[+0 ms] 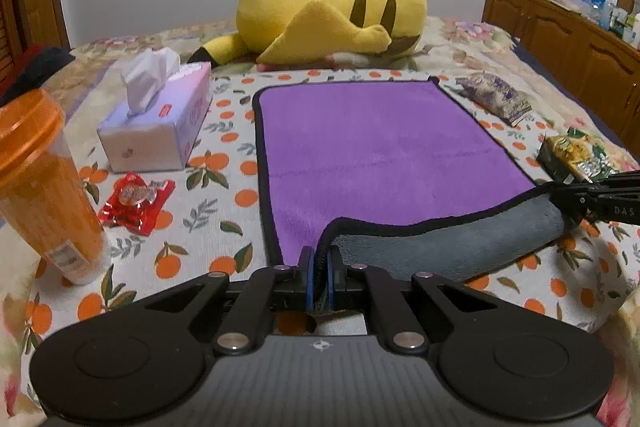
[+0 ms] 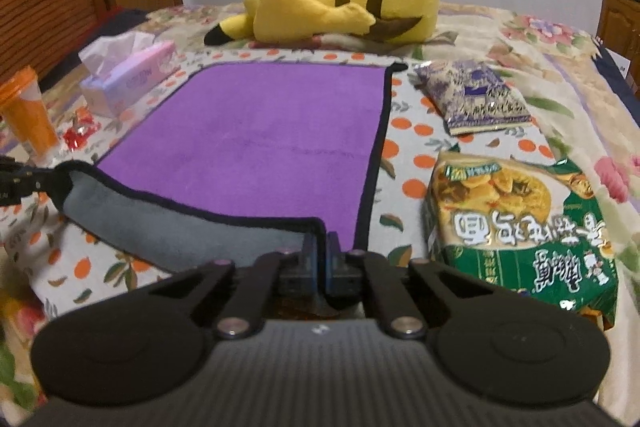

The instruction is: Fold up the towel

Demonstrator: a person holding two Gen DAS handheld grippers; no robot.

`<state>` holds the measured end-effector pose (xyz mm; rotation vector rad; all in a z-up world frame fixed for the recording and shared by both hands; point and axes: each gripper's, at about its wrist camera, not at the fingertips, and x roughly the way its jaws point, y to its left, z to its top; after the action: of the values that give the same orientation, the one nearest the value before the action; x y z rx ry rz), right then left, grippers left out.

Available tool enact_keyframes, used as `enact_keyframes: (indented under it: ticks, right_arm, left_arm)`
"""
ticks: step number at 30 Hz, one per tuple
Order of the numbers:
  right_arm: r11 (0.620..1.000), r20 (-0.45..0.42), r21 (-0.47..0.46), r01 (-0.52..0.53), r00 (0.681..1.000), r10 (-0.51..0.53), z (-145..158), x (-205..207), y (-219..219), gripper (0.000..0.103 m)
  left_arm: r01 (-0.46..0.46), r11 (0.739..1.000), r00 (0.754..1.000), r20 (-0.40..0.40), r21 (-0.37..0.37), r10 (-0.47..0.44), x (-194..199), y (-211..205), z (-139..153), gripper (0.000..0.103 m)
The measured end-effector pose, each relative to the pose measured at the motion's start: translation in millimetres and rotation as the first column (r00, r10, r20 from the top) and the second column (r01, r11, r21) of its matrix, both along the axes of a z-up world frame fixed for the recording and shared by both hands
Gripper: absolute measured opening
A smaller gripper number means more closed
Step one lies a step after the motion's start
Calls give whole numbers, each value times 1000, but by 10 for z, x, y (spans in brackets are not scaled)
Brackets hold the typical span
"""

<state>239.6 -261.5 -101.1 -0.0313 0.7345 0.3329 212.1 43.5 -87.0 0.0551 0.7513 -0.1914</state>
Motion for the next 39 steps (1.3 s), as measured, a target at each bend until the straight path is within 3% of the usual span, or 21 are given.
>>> enact_keyframes:
  ticks: [9, 39]
  right_arm:
    - [1000, 75, 23, 10, 997, -12, 124, -22, -53, 4]
    - [999, 160, -38, -28, 987, 34, 121, 248, 7, 4]
  left_arm:
    - [17, 999, 997, 69, -30, -15, -56, -35, 200, 7]
    - [34, 999, 994, 102, -20, -32, 268, -104, 229, 6]
